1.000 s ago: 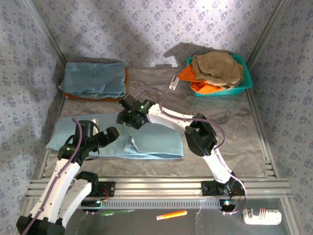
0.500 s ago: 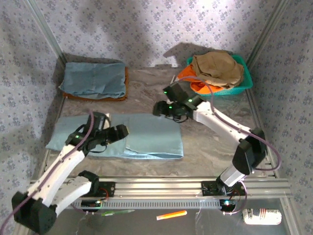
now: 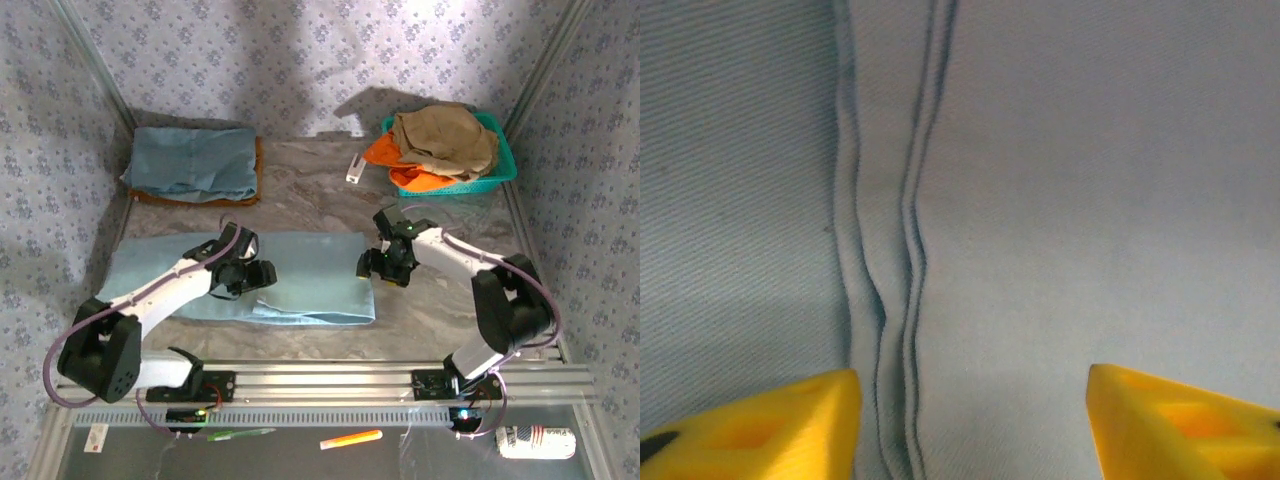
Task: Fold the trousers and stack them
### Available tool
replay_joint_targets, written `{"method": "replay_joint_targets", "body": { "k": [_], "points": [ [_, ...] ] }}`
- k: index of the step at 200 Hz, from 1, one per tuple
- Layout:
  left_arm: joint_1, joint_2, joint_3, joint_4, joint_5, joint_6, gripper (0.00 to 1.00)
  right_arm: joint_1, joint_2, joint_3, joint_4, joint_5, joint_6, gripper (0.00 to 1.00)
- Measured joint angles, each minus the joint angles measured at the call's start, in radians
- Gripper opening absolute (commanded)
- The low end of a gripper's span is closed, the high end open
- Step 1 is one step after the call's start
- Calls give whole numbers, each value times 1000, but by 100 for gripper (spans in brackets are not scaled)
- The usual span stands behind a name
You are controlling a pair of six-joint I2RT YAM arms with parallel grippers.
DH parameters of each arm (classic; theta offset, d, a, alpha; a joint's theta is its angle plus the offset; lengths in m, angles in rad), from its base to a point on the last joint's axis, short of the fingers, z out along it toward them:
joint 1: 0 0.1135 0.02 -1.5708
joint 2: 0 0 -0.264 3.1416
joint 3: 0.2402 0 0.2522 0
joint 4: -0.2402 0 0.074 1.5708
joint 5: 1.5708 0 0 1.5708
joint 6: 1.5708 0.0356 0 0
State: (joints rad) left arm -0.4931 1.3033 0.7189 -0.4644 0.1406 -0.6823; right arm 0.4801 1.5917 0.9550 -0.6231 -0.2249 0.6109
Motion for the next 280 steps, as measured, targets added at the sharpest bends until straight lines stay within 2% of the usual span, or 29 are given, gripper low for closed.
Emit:
{"method": "replay_joint_targets", "body": {
  "k": [21,35,54,108,128,158,175,184,199,211,226,234,243,259,280],
  "points": [
    [0,3,-21,33,-6,10,32,-1,47,-29,55,-48,-26,71],
    [0,9,-33,51,-5,16,19,-13,49,-37,68,-68,-32,68],
    [0,29,-40,63,-14,24,6,-27,40,-58,87,-91,-36,61],
    [9,83,-58,77,-61,43,3,-44,-14,-137,166,-105,-24,43],
    [9,84,-69,98,-68,42,3,-44,-24,-154,194,-119,-23,42],
    [9,68,-92,126,-71,38,4,-33,-29,-174,252,-192,-11,50],
    [9,56,-103,133,-75,35,5,-1,-29,-181,277,-244,-5,49],
    [9,48,-108,132,-80,34,6,11,-29,-183,281,-261,-5,46],
    [10,31,-117,127,-86,32,10,21,-29,-186,282,-278,3,37],
    [14,16,-122,117,-90,27,14,21,-29,-187,280,-283,4,26],
    [16,-7,-122,97,-93,21,26,16,-33,-190,275,-284,17,9],
    [16,-25,-122,83,-93,24,35,12,-42,-190,270,-280,22,0],
    [20,-52,-122,66,-98,26,52,9,-61,-191,260,-268,28,0],
    [27,-104,-121,39,-101,20,75,-5,-103,-191,227,-242,36,0],
    [54,-182,-108,-23,-113,19,87,-64,-156,-191,159,-188,35,0]
  ]
}}
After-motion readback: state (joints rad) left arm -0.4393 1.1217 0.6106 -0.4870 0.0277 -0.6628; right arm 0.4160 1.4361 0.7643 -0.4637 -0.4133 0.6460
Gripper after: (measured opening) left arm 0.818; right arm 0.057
